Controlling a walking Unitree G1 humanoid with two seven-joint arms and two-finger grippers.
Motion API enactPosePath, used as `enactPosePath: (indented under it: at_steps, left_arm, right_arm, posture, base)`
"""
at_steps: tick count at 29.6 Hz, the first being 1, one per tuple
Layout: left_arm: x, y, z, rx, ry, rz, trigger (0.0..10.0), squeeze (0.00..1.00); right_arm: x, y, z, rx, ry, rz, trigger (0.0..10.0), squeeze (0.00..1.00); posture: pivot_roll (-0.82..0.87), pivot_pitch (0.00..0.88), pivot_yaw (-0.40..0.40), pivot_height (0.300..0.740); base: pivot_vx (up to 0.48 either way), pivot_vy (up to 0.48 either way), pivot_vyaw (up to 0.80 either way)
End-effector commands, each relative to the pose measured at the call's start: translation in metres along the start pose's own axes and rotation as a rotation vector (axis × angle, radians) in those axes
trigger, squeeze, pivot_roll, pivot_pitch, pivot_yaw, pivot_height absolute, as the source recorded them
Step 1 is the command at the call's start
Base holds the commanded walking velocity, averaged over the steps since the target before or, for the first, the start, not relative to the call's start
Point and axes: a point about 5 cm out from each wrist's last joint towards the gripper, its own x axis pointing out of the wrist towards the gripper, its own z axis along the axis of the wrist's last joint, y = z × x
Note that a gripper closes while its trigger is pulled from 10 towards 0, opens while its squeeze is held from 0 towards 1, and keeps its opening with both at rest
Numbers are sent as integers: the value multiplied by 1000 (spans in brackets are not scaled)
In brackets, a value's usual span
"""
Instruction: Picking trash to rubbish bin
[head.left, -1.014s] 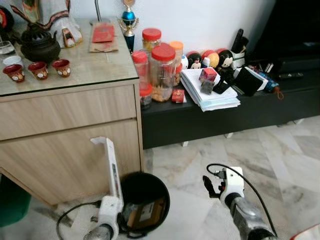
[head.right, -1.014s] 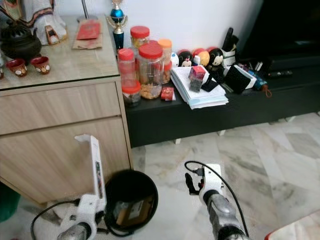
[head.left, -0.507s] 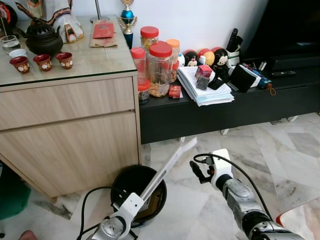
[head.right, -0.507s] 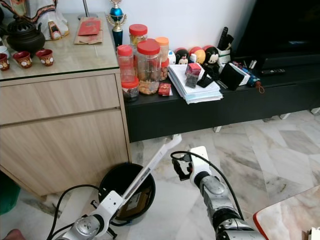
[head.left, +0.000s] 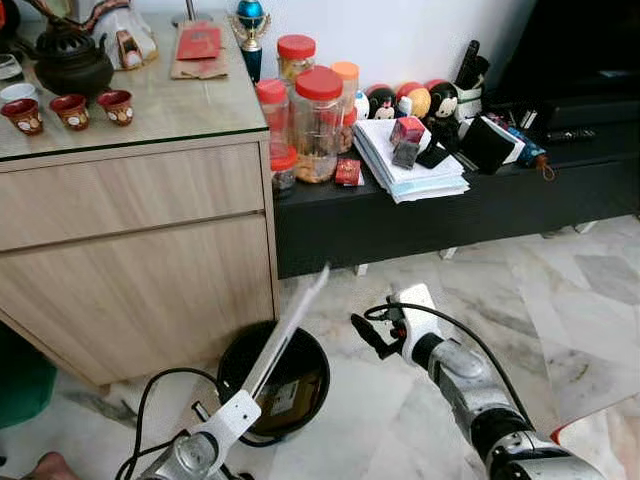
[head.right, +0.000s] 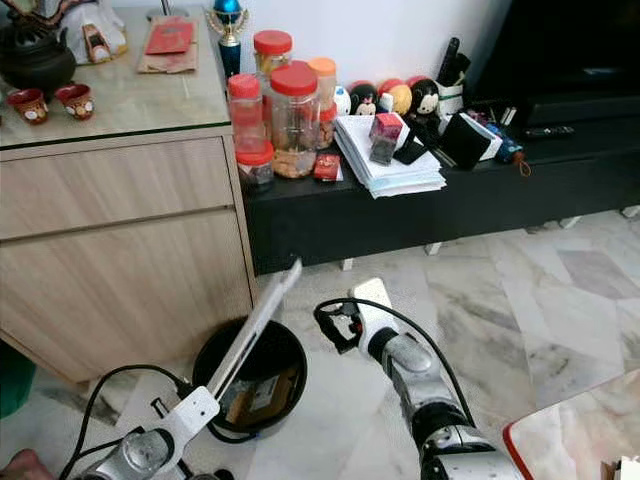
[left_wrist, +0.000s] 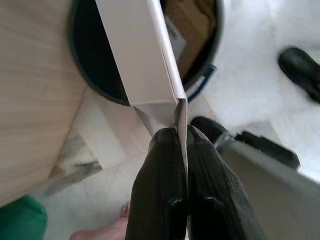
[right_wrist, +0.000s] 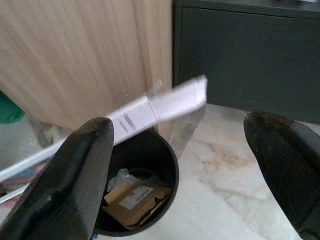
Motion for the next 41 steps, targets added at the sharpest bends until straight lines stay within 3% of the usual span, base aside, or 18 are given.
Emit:
enactPosePath:
  at_steps: [1, 4, 9, 14, 23, 24, 25, 26, 40, 41]
  left_arm:
    - [-1, 1, -4, 45, 15, -27, 10000, 0]
    - [-4, 11, -10, 82, 43, 25, 10000, 0]
    - [-8, 30, -14, 40, 49, 131, 10000, 0]
    - [-9, 29, -14, 58, 49, 127, 10000, 0]
    - [-9, 38, -7, 14, 15, 158, 10000, 0]
    - [-8, 38, -6, 17, 12, 159, 10000, 651]
    - [-8, 38, -6, 17, 12, 159, 10000, 651]
    - [-8, 39, -5, 17, 9, 160, 10000, 1000]
    - [-9, 45, 0, -26, -18, 213, 10000, 1000]
    - [-9, 46, 1, -48, -30, 234, 10000, 0]
  right_arm:
    - [2, 2, 3, -23, 3, 22, 10000, 0]
    - [4, 7, 6, -27, -13, 67, 10000, 0]
    - [5, 21, 12, -117, -20, 217, 10000, 0]
    - [5, 26, 20, -160, -47, 284, 10000, 0]
    - [4, 27, 23, -158, -53, 287, 10000, 0]
    - [3, 27, 23, -160, -52, 290, 10000, 0]
    - [3, 27, 23, -160, -52, 290, 10000, 0]
    - [3, 27, 22, -157, -52, 288, 10000, 0]
    - [-1, 24, 22, -142, -49, 270, 10000, 0]
    - [0, 23, 22, -137, -52, 259, 10000, 0]
  posture:
    - [-7, 142, -83, 740]
    - [-9, 129, -77, 740]
    - [-11, 103, -75, 740]
    - [-12, 92, -79, 740]
    - [-10, 109, -91, 740]
    - [-12, 113, -92, 740]
    - [-12, 113, -92, 740]
    - [-12, 113, -92, 740]
    - [-13, 130, -101, 740]
    - [-12, 130, -101, 740]
  base:
    - [0, 0, 0]
    - [0, 0, 0]
    - [0, 0, 0]
    - [0, 0, 0]
    - [0, 0, 0]
    - [0, 0, 0]
    - [0, 0, 0]
    - [0, 0, 0]
    - [0, 0, 0]
    - [0, 0, 0]
